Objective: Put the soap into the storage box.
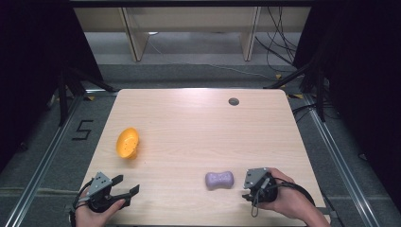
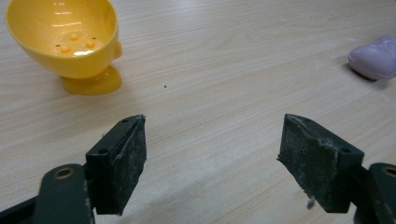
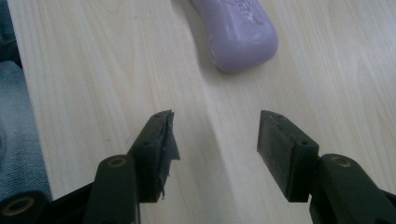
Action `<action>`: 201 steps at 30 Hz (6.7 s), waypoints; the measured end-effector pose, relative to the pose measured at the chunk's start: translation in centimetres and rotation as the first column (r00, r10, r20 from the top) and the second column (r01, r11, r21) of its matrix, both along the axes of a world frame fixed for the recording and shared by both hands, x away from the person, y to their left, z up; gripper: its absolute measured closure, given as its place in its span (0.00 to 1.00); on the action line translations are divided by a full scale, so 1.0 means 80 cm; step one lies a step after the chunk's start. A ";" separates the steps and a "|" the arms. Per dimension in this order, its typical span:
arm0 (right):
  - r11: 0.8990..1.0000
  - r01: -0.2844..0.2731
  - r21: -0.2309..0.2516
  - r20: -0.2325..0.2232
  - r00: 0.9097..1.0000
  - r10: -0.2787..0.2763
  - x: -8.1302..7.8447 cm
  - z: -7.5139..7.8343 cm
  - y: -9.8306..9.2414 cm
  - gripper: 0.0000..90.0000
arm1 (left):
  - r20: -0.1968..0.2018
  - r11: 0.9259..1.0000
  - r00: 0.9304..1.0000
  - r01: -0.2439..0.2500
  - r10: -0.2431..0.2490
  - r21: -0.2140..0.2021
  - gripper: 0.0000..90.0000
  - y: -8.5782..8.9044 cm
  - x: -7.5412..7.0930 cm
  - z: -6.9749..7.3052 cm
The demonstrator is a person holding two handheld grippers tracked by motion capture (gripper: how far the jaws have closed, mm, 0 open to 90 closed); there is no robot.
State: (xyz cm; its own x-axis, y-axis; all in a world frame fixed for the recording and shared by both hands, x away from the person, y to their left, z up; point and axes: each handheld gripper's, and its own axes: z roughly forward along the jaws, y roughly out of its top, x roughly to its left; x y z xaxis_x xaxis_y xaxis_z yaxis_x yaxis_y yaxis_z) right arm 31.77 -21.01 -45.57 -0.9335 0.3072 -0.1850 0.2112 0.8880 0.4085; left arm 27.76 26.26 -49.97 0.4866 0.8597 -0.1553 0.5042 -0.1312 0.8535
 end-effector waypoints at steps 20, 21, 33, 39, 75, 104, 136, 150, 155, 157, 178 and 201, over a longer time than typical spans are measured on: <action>0.991 -0.106 -0.087 -0.052 0.993 0.102 0.054 0.005 0.064 0.46 | 0.006 1.000 1.000 0.007 -0.007 0.006 0.25 0.003 0.001 0.000; 0.993 -0.078 -0.087 -0.070 0.995 0.072 0.054 0.006 0.067 0.45 | 0.003 1.000 1.000 0.006 -0.006 0.004 0.25 0.003 0.001 -0.001; 0.982 -0.122 -0.144 -0.081 0.990 0.111 0.070 0.001 0.089 0.42 | 0.004 1.000 1.000 0.007 -0.007 0.001 0.25 0.003 0.001 -0.001; 0.981 -0.130 -0.146 -0.112 0.987 0.115 0.075 -0.004 0.097 0.42 | 0.005 1.000 1.000 0.007 -0.007 0.004 0.26 0.003 0.001 0.000; 0.938 -0.219 -0.270 -0.199 0.966 0.168 0.088 -0.024 0.131 0.55 | -0.001 1.000 1.000 0.018 -0.018 -0.005 0.27 0.000 0.001 -0.001; 0.981 -0.118 -0.156 0.074 0.989 0.130 0.068 0.013 0.068 0.56 | 0.006 1.000 1.000 -0.002 0.002 -0.031 0.28 0.003 0.002 0.000; 0.998 -0.043 -0.049 0.533 0.844 0.063 0.018 0.021 0.055 0.56 | -0.039 0.985 0.986 0.159 -0.162 -0.059 0.28 -0.043 0.030 0.028; 0.997 -0.049 -0.055 0.569 0.820 0.072 0.010 0.023 0.064 0.56 | -0.053 0.897 0.897 0.434 -0.439 -0.089 0.29 -0.175 0.088 0.095; 0.998 -0.047 -0.033 0.567 0.822 0.057 0.009 0.023 0.064 0.56 | -0.054 0.860 0.861 0.500 -0.506 -0.101 0.29 -0.220 0.103 0.108; 0.998 -0.051 -0.041 0.565 0.823 0.066 0.007 0.024 0.062 0.56 | -0.065 0.862 0.861 0.497 -0.504 -0.103 0.29 -0.234 0.105 0.110; 0.998 -0.048 -0.037 0.576 0.815 0.060 0.006 0.023 0.063 0.56 | -0.153 0.843 0.834 0.498 -0.530 -0.204 0.40 -0.274 0.124 0.103; 0.998 -0.055 -0.035 0.573 0.817 0.065 0.003 0.025 0.067 0.56 | -0.258 0.822 0.793 0.465 -0.552 -0.329 0.52 -0.292 0.145 0.080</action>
